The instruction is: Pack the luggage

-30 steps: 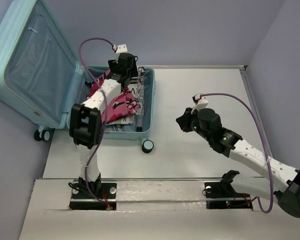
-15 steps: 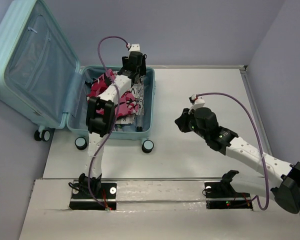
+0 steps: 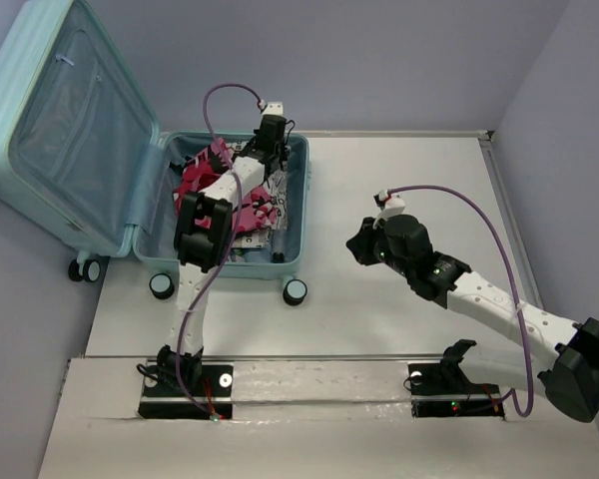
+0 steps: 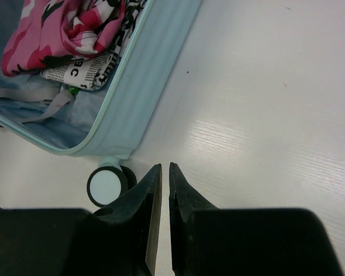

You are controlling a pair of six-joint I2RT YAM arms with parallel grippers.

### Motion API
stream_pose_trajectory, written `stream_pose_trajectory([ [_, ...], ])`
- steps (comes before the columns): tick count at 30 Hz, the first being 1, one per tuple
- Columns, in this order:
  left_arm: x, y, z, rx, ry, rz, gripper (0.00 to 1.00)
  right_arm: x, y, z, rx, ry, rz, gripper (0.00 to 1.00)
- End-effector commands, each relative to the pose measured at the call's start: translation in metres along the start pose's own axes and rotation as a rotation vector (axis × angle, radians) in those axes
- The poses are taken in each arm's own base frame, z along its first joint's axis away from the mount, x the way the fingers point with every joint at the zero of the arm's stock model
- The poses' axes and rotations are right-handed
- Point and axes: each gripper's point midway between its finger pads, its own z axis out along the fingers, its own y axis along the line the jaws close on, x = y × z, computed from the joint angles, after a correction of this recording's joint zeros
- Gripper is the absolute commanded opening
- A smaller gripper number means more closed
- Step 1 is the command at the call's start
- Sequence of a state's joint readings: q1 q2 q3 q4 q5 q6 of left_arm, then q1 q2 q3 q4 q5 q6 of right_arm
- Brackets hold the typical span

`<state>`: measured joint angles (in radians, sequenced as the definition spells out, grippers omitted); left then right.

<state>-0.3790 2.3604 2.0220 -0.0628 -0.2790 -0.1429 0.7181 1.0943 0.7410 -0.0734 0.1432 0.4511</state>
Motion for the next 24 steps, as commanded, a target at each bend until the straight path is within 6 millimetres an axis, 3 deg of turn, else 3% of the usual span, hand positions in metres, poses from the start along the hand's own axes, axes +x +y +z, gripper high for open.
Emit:
stream_pose_trajectory([
  [1, 0.012, -0.007, -0.016, 0.032, 0.037, 0.052, 0.06, -0.024, 0.012, 0.001, -0.04, -0.073, 0.025, 0.16],
  [4, 0.028, -0.004, -0.021, 0.015, 0.065, 0.094, 0.06, -0.028, 0.013, 0.001, -0.041, -0.08, 0.021, 0.16],
  [6, 0.027, 0.0, -0.023, -0.006, 0.067, 0.101, 0.11, -0.031, 0.014, 0.001, -0.042, -0.086, 0.02, 0.16],
  [7, 0.024, 0.003, -0.025, -0.022, 0.062, 0.088, 0.2, -0.033, 0.015, 0.0, -0.046, -0.09, 0.021, 0.16],
  [8, 0.011, 0.005, -0.031, -0.034, 0.034, 0.067, 0.42, -0.035, 0.017, -0.003, -0.053, -0.097, 0.025, 0.16],
  [11, -0.012, 0.007, -0.047, -0.033, -0.01, 0.028, 0.8, -0.038, 0.018, -0.006, -0.06, -0.109, 0.027, 0.16],
  [12, -0.034, 0.009, -0.061, -0.03, -0.052, 0.005, 0.92, -0.04, 0.019, -0.009, -0.065, -0.117, 0.025, 0.16],
  [13, -0.041, 0.01, -0.069, -0.033, -0.068, -0.016, 0.96, -0.042, 0.02, -0.01, -0.068, -0.122, 0.025, 0.16],
  [14, -0.067, 0.012, -0.089, -0.024, -0.119, -0.044, 0.97, -0.043, 0.021, -0.011, -0.073, -0.125, 0.024, 0.16],
  [17, -0.096, 0.022, -0.121, -0.038, -0.182, -0.088, 0.99, -0.044, 0.021, -0.014, -0.081, -0.131, 0.02, 0.16],
  [18, -0.119, 0.028, -0.146, -0.032, -0.231, -0.126, 0.99, -0.046, 0.023, -0.017, -0.089, -0.137, 0.025, 0.16],
  [19, -0.117, 0.036, -0.154, -0.054, -0.225, -0.134, 0.99, -0.043, 0.022, -0.017, -0.089, -0.132, 0.025, 0.16],
  [20, -0.135, 0.045, -0.18, -0.06, -0.268, -0.161, 0.99, -0.042, 0.022, -0.018, -0.094, -0.129, 0.026, 0.17],
  [21, -0.137, 0.053, -0.193, -0.076, -0.275, -0.184, 0.99, -0.041, 0.022, -0.02, -0.097, -0.131, 0.024, 0.17],
  [22, -0.136, 0.061, -0.205, -0.096, -0.276, -0.194, 0.99, -0.042, 0.022, -0.022, -0.102, -0.137, 0.025, 0.16],
  [23, -0.119, 0.076, -0.211, -0.151, -0.254, -0.194, 0.99, -0.037, 0.019, -0.023, -0.097, -0.13, 0.022, 0.17],
  [24, -0.127, 0.092, -0.242, -0.168, -0.294, -0.242, 0.99, -0.043, 0.022, -0.025, -0.11, -0.16, 0.025, 0.17],
])
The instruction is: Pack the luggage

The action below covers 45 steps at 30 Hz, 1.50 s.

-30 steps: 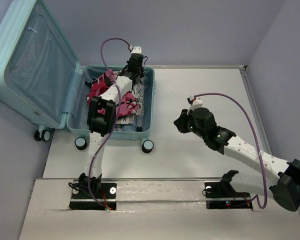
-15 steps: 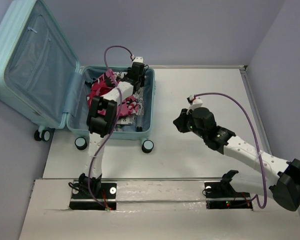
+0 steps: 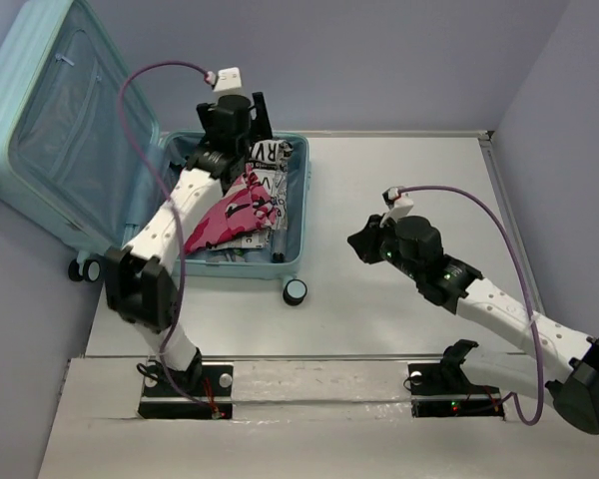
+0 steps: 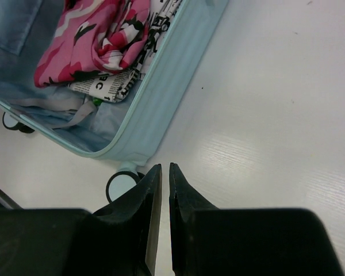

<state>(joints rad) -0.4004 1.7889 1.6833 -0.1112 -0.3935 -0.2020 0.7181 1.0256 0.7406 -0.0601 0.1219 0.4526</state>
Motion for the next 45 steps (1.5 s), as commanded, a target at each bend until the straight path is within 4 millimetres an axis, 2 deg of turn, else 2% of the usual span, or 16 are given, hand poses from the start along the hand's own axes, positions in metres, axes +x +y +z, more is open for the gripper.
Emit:
stream_pose_trajectory([
  [1, -0.02, 0.066, -0.071, -0.163, -0.071, -0.108, 0.99, -0.02, 0.008, -0.008, -0.051, -0.093, 0.007, 0.17],
  [2, -0.039, 0.086, -0.102, -0.199, -0.132, -0.157, 0.99, -0.02, 0.008, -0.008, -0.052, -0.096, 0.005, 0.17],
  [3, -0.015, 0.109, -0.11, -0.256, -0.097, -0.174, 0.99, -0.018, 0.007, -0.008, -0.053, -0.096, 0.004, 0.17],
  [4, -0.029, 0.116, -0.128, -0.26, -0.138, -0.211, 0.99, -0.015, 0.007, -0.009, -0.06, -0.092, 0.003, 0.17],
  [5, -0.027, 0.145, -0.153, -0.322, -0.172, -0.24, 0.98, -0.012, 0.008, -0.009, -0.076, -0.09, -0.005, 0.17],
  [11, -0.005, 0.241, -0.239, -0.631, -0.191, -0.231, 0.97, -0.005, 0.009, -0.01, -0.1, -0.083, -0.024, 0.17],
  [14, 0.009, 0.274, -0.257, -0.786, -0.168, -0.178, 0.97, -0.001, 0.001, -0.008, -0.075, -0.08, -0.028, 0.17],
  [18, 0.026, 0.336, -0.278, -0.961, -0.144, -0.183, 0.97, 0.001, -0.006, -0.012, -0.065, -0.086, -0.031, 0.17],
  [23, 0.034, 0.368, -0.261, -1.052, -0.086, -0.24, 0.95, 0.002, -0.004, -0.016, -0.09, -0.084, -0.03, 0.18],
  [29, -0.005, 0.375, -0.256, -1.073, -0.143, -0.24, 0.91, 0.008, 0.0, -0.011, -0.113, -0.055, -0.03, 0.17],
  [31, -0.01, 0.373, -0.253, -1.073, -0.152, -0.223, 0.82, 0.013, 0.004, -0.008, -0.134, -0.032, -0.03, 0.17],
  [36, -0.018, 0.351, -0.246, -1.043, -0.176, -0.136, 0.33, 0.018, 0.003, -0.003, -0.134, -0.01, -0.027, 0.17],
  [38, -0.019, 0.35, -0.246, -1.045, -0.181, -0.127, 0.24, 0.018, 0.002, -0.001, -0.124, -0.01, -0.026, 0.17],
  [39, -0.018, 0.35, -0.246, -1.044, -0.179, -0.127, 0.1, 0.018, 0.002, -0.001, -0.124, -0.01, -0.026, 0.17],
  [42, -0.019, 0.332, -0.241, -0.987, -0.193, -0.11, 0.06, 0.017, -0.002, -0.001, -0.112, -0.015, -0.022, 0.17],
  [45, -0.021, 0.272, -0.225, -0.787, -0.217, -0.031, 0.06, 0.016, -0.003, 0.0, -0.1, -0.019, -0.017, 0.17],
])
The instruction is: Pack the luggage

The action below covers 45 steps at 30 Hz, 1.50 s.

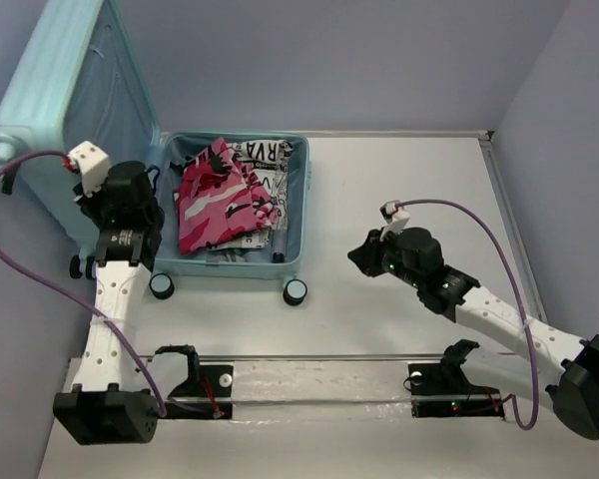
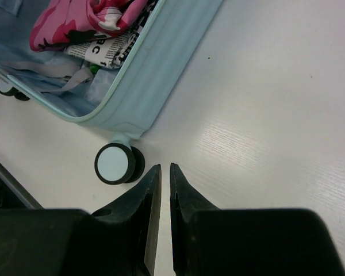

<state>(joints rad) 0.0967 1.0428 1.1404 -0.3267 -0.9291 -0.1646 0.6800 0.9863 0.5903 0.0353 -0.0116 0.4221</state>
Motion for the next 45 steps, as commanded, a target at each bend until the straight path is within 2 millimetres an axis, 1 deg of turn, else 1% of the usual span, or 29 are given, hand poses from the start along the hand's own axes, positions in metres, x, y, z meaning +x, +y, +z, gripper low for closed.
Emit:
stream_pose_trajectory([
  [1, -0.02, -0.057, -0.059, 0.288, -0.12, -0.01, 0.06, -0.024, 0.007, 0.002, -0.02, -0.078, 0.002, 0.17],
  [2, -0.014, -0.081, -0.091, 0.435, -0.142, 0.041, 0.06, -0.024, 0.007, 0.002, -0.019, -0.076, 0.007, 0.17],
  [4, -0.008, -0.098, -0.123, 0.564, -0.185, 0.126, 0.06, -0.027, 0.002, 0.003, 0.01, -0.089, 0.017, 0.17],
  [5, -0.002, -0.113, -0.158, 0.688, -0.203, 0.155, 0.06, -0.027, 0.002, 0.003, 0.013, -0.089, 0.029, 0.17],
  [8, 0.011, -0.122, -0.201, 0.856, -0.222, 0.227, 0.06, -0.031, 0.002, 0.004, 0.021, -0.097, 0.056, 0.18],
  [9, 0.023, -0.127, -0.224, 0.962, -0.213, 0.278, 0.18, -0.033, 0.003, 0.005, 0.024, -0.101, 0.068, 0.21],
  [10, 0.029, -0.13, -0.235, 1.019, -0.2, 0.303, 0.33, -0.034, 0.003, 0.005, 0.025, -0.102, 0.073, 0.22],
  [11, 0.033, -0.136, -0.249, 1.097, -0.182, 0.318, 0.53, -0.034, 0.003, 0.006, 0.031, -0.1, 0.082, 0.25],
  [12, 0.04, -0.137, -0.262, 1.16, -0.158, 0.332, 0.81, -0.035, 0.003, 0.007, 0.036, -0.1, 0.089, 0.26],
  [14, 0.051, -0.137, -0.279, 1.265, -0.126, 0.376, 0.99, -0.036, 0.002, 0.009, 0.047, -0.095, 0.095, 0.3],
  [16, 0.052, -0.134, -0.297, 1.38, -0.092, 0.363, 0.99, -0.04, -0.001, 0.011, 0.074, -0.1, 0.108, 0.34],
  [17, 0.051, -0.132, -0.315, 1.487, -0.077, 0.347, 0.99, -0.039, -0.003, 0.011, 0.088, -0.096, 0.109, 0.34],
  [20, 0.03, -0.113, -0.346, 1.699, -0.084, 0.271, 0.99, -0.043, -0.009, 0.011, 0.129, -0.105, 0.115, 0.34],
  [22, 0.019, -0.106, -0.356, 1.758, -0.092, 0.243, 0.99, -0.045, -0.011, 0.011, 0.146, -0.109, 0.118, 0.34],
  [24, -0.006, -0.101, -0.364, 1.792, -0.122, 0.176, 0.99, -0.05, -0.011, 0.012, 0.153, -0.118, 0.122, 0.32],
  [26, -0.032, -0.105, -0.357, 1.722, -0.156, 0.088, 0.99, -0.055, -0.012, 0.012, 0.167, -0.13, 0.122, 0.31],
  [29, -0.066, -0.124, -0.324, 1.473, -0.189, 0.014, 0.99, -0.055, -0.016, 0.011, 0.198, -0.113, 0.11, 0.27],
  [30, -0.082, -0.139, -0.294, 1.302, -0.175, -0.002, 0.99, -0.057, -0.017, 0.012, 0.206, -0.111, 0.107, 0.21],
  [32, -0.083, -0.156, -0.257, 1.169, -0.109, -0.002, 0.99, -0.06, -0.014, 0.011, 0.201, -0.111, 0.106, 0.11],
  [33, -0.081, -0.177, -0.247, 1.186, -0.069, 0.0, 0.99, -0.059, -0.015, 0.011, 0.203, -0.107, 0.102, 0.07],
  [34, -0.089, -0.176, -0.194, 1.057, -0.044, -0.058, 0.99, -0.059, -0.016, 0.01, 0.212, -0.11, 0.102, 0.07],
  [35, -0.086, -0.186, -0.175, 1.039, -0.007, -0.078, 0.99, -0.058, -0.018, 0.01, 0.219, -0.105, 0.098, 0.07],
  [36, -0.095, -0.178, -0.136, 0.944, 0.008, -0.154, 0.99, -0.058, -0.019, 0.009, 0.224, -0.106, 0.096, 0.07],
  [38, -0.096, -0.176, -0.104, 0.876, 0.031, -0.206, 0.99, -0.056, -0.02, 0.008, 0.228, -0.103, 0.088, 0.07],
  [39, -0.09, -0.184, -0.09, 0.883, 0.065, -0.211, 0.99, -0.053, -0.021, 0.009, 0.226, -0.089, 0.078, 0.07],
  [40, -0.089, -0.172, -0.057, 0.82, 0.095, -0.257, 0.94, -0.051, -0.021, 0.009, 0.226, -0.083, 0.073, 0.07],
  [41, -0.084, -0.174, -0.043, 0.804, 0.121, -0.268, 0.86, -0.049, -0.022, 0.01, 0.225, -0.075, 0.068, 0.07],
  [42, -0.068, -0.179, -0.023, 0.762, 0.162, -0.261, 0.67, -0.046, -0.023, 0.011, 0.23, -0.069, 0.064, 0.07],
  [45, -0.04, -0.177, 0.022, 0.654, 0.22, -0.284, 0.33, -0.045, -0.025, 0.012, 0.236, -0.065, 0.049, 0.07],
])
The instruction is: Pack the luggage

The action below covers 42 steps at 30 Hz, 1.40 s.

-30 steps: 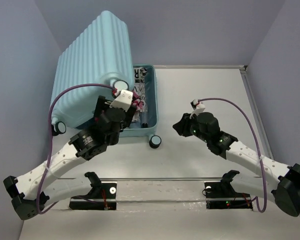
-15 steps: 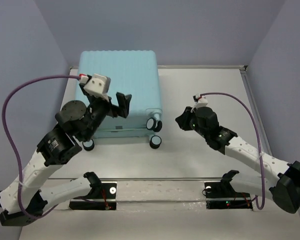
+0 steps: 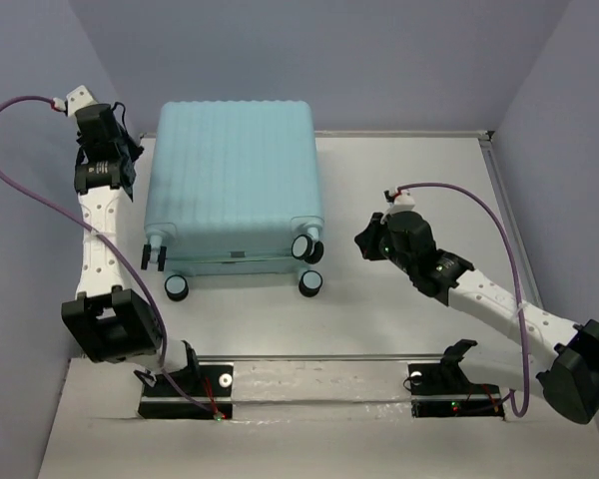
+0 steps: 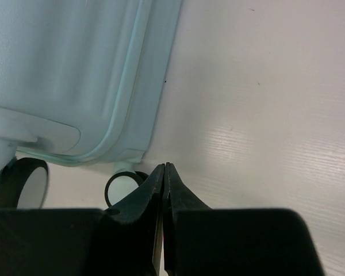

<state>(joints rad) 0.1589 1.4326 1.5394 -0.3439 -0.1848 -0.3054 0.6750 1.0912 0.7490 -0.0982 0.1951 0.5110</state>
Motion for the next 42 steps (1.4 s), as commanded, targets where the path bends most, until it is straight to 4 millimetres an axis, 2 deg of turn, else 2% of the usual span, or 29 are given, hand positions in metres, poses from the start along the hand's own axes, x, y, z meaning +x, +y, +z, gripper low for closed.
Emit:
stream_pose_trajectory([
  [1, -0.018, 0.023, 0.016, -0.029, -0.052, -0.146, 0.29, -0.015, 0.0, 0.001, 0.011, -0.039, -0.035, 0.07],
  [2, -0.003, 0.036, 0.029, -0.067, -0.021, -0.149, 0.24, -0.015, 0.0, 0.002, 0.013, -0.038, -0.042, 0.07],
  [3, 0.003, 0.046, 0.036, -0.092, -0.011, -0.156, 0.13, -0.014, -0.001, 0.003, 0.016, -0.036, -0.045, 0.07],
  [4, 0.007, 0.054, 0.042, -0.114, -0.003, -0.16, 0.1, -0.015, -0.001, 0.004, 0.02, -0.038, -0.048, 0.07],
  [5, 0.025, 0.07, 0.052, -0.156, 0.035, -0.153, 0.07, -0.015, -0.002, 0.005, 0.022, -0.038, -0.053, 0.07],
  [7, 0.044, 0.079, 0.061, -0.179, 0.073, -0.136, 0.06, -0.013, -0.001, 0.011, 0.026, -0.028, -0.057, 0.07],
  [8, 0.067, 0.086, 0.066, -0.199, 0.118, -0.127, 0.06, -0.016, -0.001, 0.015, 0.027, -0.033, -0.052, 0.07],
  [9, 0.079, 0.089, 0.069, -0.205, 0.14, -0.122, 0.06, -0.019, -0.004, 0.018, 0.034, -0.034, -0.049, 0.07],
  [10, 0.086, 0.09, 0.071, -0.201, 0.14, -0.123, 0.06, -0.016, -0.006, 0.025, 0.04, -0.019, -0.05, 0.07],
  [11, 0.106, 0.098, 0.071, -0.221, 0.174, -0.115, 0.06, -0.028, -0.005, 0.029, 0.039, -0.037, -0.044, 0.07],
  [12, 0.115, 0.102, 0.071, -0.232, 0.186, -0.108, 0.06, -0.032, -0.001, 0.032, 0.03, -0.038, -0.046, 0.07],
  [13, 0.118, 0.106, 0.072, -0.24, 0.183, -0.104, 0.06, -0.037, -0.002, 0.036, 0.033, -0.041, -0.043, 0.07],
  [14, 0.13, 0.113, 0.072, -0.265, 0.202, -0.095, 0.06, -0.046, 0.005, 0.042, 0.022, -0.049, -0.044, 0.07],
  [16, 0.136, 0.119, 0.071, -0.281, 0.21, -0.092, 0.06, -0.056, 0.001, 0.052, 0.031, -0.056, -0.035, 0.07],
  [17, 0.14, 0.126, 0.07, -0.306, 0.211, -0.096, 0.06, -0.051, 0.002, 0.062, 0.029, -0.031, -0.04, 0.07],
  [18, 0.141, 0.129, 0.07, -0.318, 0.21, -0.092, 0.06, -0.065, 0.006, 0.067, 0.022, -0.053, -0.033, 0.07],
  [21, 0.156, 0.145, 0.076, -0.387, 0.253, -0.045, 0.06, -0.073, 0.014, 0.091, 0.023, -0.047, -0.029, 0.07],
  [26, 0.186, 0.152, 0.075, -0.393, 0.318, -0.028, 0.06, -0.077, 0.022, 0.118, 0.013, -0.03, -0.041, 0.07],
  [29, 0.199, 0.145, 0.074, -0.355, 0.351, -0.039, 0.06, -0.075, 0.024, 0.131, 0.012, -0.012, -0.051, 0.07],
  [30, 0.212, 0.137, 0.07, -0.308, 0.382, -0.052, 0.06, -0.074, 0.024, 0.133, 0.013, -0.01, -0.05, 0.07],
  [32, 0.23, 0.11, 0.062, -0.217, 0.429, -0.054, 0.06, -0.072, 0.024, 0.138, 0.01, -0.001, -0.049, 0.07],
  [33, 0.232, 0.094, 0.06, -0.167, 0.439, -0.048, 0.06, -0.072, 0.025, 0.139, 0.008, 0.0, -0.049, 0.07],
  [34, 0.247, 0.074, 0.049, -0.113, 0.491, -0.007, 0.06, -0.073, 0.026, 0.14, 0.005, -0.001, -0.056, 0.07],
  [35, 0.25, 0.065, 0.042, -0.088, 0.5, 0.005, 0.06, -0.074, 0.025, 0.141, 0.009, -0.004, -0.061, 0.07],
  [36, 0.257, 0.057, 0.027, -0.039, 0.511, 0.003, 0.06, -0.077, 0.026, 0.141, 0.007, -0.008, -0.071, 0.07],
  [38, 0.263, 0.045, 0.011, 0.039, 0.526, -0.012, 0.06, -0.081, 0.025, 0.143, -0.003, -0.008, -0.078, 0.07],
  [39, 0.269, 0.04, -0.005, 0.086, 0.537, -0.038, 0.06, -0.085, 0.02, 0.145, 0.005, -0.011, -0.078, 0.07],
  [40, 0.27, 0.035, -0.01, 0.118, 0.538, -0.048, 0.06, -0.089, 0.012, 0.147, 0.005, -0.009, -0.068, 0.07],
  [42, 0.281, 0.024, -0.029, 0.172, 0.557, -0.055, 0.06, -0.092, 0.009, 0.151, -0.035, 0.009, -0.062, 0.07],
])
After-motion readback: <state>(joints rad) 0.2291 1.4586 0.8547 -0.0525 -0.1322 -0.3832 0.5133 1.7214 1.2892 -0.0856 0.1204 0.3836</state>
